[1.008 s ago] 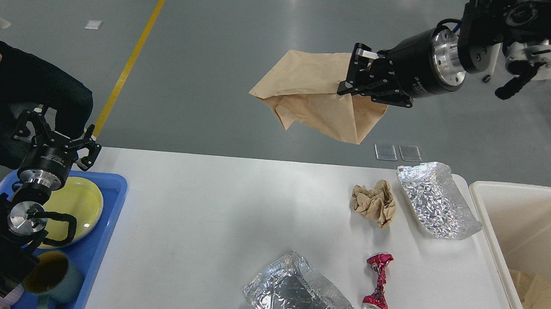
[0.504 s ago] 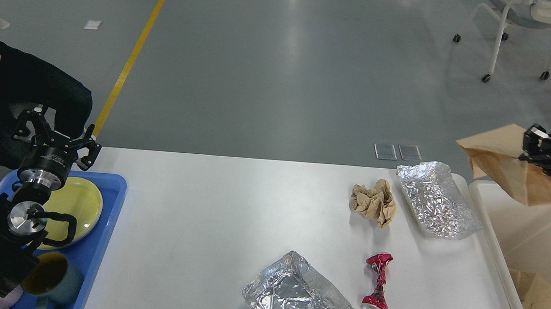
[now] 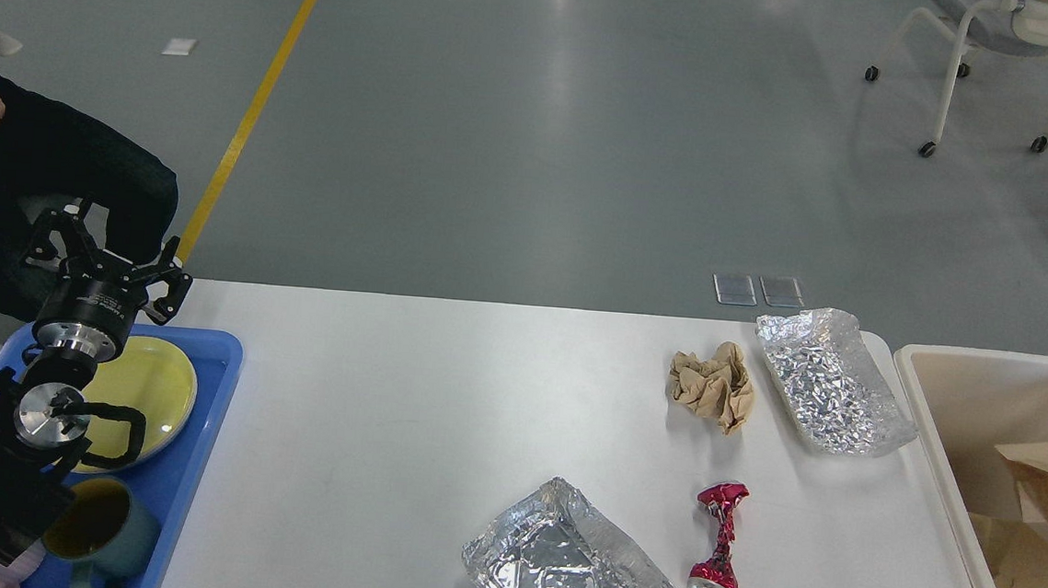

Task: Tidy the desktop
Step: 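Move the right gripper back over the small crumpled foil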

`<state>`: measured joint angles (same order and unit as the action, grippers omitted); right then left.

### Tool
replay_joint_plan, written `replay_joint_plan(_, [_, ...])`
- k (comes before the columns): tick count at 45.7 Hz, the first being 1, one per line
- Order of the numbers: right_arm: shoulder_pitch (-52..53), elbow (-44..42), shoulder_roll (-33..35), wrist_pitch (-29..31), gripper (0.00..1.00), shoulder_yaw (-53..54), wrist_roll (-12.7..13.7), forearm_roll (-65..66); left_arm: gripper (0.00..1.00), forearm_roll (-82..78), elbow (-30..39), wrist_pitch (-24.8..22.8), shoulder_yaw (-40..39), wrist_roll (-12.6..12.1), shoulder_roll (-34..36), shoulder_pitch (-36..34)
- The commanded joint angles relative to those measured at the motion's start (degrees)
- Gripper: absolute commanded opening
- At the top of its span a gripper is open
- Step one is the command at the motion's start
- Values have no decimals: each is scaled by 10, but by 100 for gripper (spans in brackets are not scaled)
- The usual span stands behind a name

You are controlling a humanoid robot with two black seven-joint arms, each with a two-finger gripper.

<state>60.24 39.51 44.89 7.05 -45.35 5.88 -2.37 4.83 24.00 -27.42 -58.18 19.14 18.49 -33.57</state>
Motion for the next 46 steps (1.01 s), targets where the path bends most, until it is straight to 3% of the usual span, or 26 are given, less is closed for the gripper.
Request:
replay_joint_plan(1, [-21,0,-10,0,16,1,0,0,97,0,0,0,0,-1,0,0])
replay_joint_plan(3, [-22,0,-15,-1,36,1,0,0,97,0,0,0,0,0,0,0])
replay_joint_plan(6, [-21,-1,-16,-12,95,2,-2,0,97,0,0,0,1,-1,0,0])
replay_joint_plan(7, [-21,-1,-16,-21,100,4,-2,0,97,0,0,0,0,0,0,0])
replay_joint_plan(20, [-12,5,-47,-32,100,13,-2,0,97,0,0,0,0,0,0,0])
replay_joint_plan(28, [77,30,-59,-23,100,-18,0,1,97,0,0,0,0,0,0,0])
replay_joint_plan(39, [289,140,-110,48,100,-166,0,-6,97,0,0,0,0,0,0,0])
replay_joint_plan(46, [389,166,-168,188,100,-214,-2,-9,97,0,0,0,0,0,1,0])
